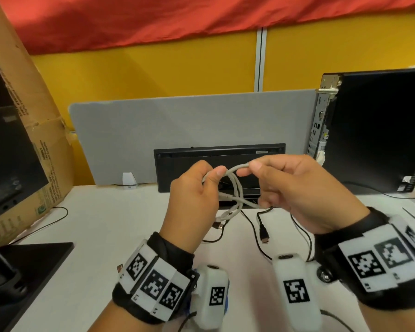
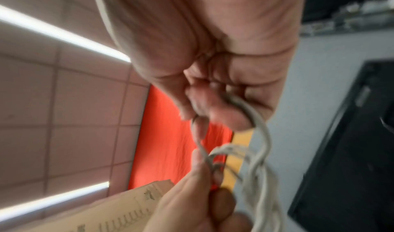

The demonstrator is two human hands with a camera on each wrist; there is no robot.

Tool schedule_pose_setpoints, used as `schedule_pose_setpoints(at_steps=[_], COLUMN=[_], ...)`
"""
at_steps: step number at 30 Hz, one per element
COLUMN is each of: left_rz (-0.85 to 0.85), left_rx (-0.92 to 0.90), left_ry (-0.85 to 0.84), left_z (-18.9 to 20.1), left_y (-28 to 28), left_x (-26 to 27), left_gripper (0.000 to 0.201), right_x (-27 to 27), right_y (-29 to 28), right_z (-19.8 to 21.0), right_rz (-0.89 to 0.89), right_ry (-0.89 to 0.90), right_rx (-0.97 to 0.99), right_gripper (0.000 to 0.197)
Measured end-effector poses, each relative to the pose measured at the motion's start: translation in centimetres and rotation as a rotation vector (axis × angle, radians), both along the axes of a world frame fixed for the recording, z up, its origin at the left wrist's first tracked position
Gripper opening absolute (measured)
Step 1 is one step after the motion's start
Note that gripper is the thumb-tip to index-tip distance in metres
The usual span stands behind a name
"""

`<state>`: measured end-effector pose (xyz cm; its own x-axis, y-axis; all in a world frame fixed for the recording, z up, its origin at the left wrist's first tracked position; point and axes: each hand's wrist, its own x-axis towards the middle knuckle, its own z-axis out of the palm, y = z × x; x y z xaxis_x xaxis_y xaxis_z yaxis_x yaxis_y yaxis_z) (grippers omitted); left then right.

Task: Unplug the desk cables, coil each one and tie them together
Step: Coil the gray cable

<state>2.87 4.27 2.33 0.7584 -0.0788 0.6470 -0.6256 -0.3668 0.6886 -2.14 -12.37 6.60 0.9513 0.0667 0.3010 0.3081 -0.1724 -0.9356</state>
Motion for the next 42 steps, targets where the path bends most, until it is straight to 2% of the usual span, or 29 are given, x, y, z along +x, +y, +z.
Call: schedule_pose_setpoints(at_steps=[2, 7, 10, 13, 15, 17, 19, 21, 22, 25, 27, 30, 33, 37, 39, 42], left_rz=[-0.019, -0.008, -0.007, -0.024, -0.065, -0.084, -0.089, -0.083, -0.085, -0.134, -0.154, -0.208, -0.368, -0.57, -0.598, -0.558], left_rx=[0.004, 0.089, 0.105, 0.062, -0.02, -0.064, -0.077, -0.095, -0.1, -0.145, -0.162, -0.208, -0.383, -0.547, -0.572, -0.587], left_ry=[0.015, -0.077, -0.137, -0.098, -0.032, 0.008, 0.016, 0.027, 0.043, 0.141, 0.202, 0.296, 0.417, 0.46, 0.446, 0.386], left_z=[-0.2, -0.5, -0.4, -0.6, -0.5, -0.4, -0.3, 0.0, 0.1, 0.4, 0.4, 0.3, 0.2, 0.0, 0.0, 0.3], left_y=[0.0, -0.5, -0.5, -0.6, -0.7, -0.6, -0.3, 0.2, 0.4, 0.5, 0.4, 0.0, -0.4, -0.8, -0.8, -0.6], left_x=[0.1, -0.1, -0.4, -0.3, -0.2, -0.1, 0.0, 0.1, 0.0, 0.0, 0.0, -0.3, -0.6, -1.0, -1.0, -1.0], left_gripper=[0.032, 0.038, 0.043, 0.04, 0.034, 0.032, 0.032, 0.031, 0.032, 0.034, 0.036, 0.038, 0.036, 0.037, 0.037, 0.04], right_x=[0.3, 0.5, 0.3, 0.1, -0.1, -0.3, -0.2, 0.0, 0.3, 0.9, 1.1, 2.0, 2.9, 3.5, 3.4, 3.0], right_y=[0.4, 0.4, 1.5, 3.2, 3.6, 3.1, 2.2, 1.5, 1.1, -0.1, -0.8, -1.8, -1.6, -0.7, -0.3, 0.5], right_z=[-0.2, 0.1, -0.1, -0.9, -1.0, -0.6, -0.3, 0.0, 0.0, -0.5, -0.7, -1.6, -2.6, -3.6, -3.7, -3.5], right_rz=[0.024, 0.042, 0.127, 0.188, 0.245, 0.328, 0.395, 0.354, 0.275, -0.049, -0.192, -0.311, -0.432, -0.395, -0.276, -0.042], right_ry=[0.131, 0.253, 0.358, 0.383, 0.397, 0.471, 0.549, 0.538, 0.466, 0.032, -0.264, -0.485, -0.583, -0.603, -0.489, -0.149], right_rx=[0.211, 0.426, 0.826, 1.207, 1.327, 1.367, 1.294, 1.027, 0.839, 0.126, -0.291, -0.533, -0.627, -0.496, -0.267, 0.07], right_gripper=[0.025, 0.024, 0.024, 0.022, 0.022, 0.024, 0.023, 0.02, 0.02, 0.021, 0.017, 0.017, 0.017, 0.017, 0.016, 0.013])
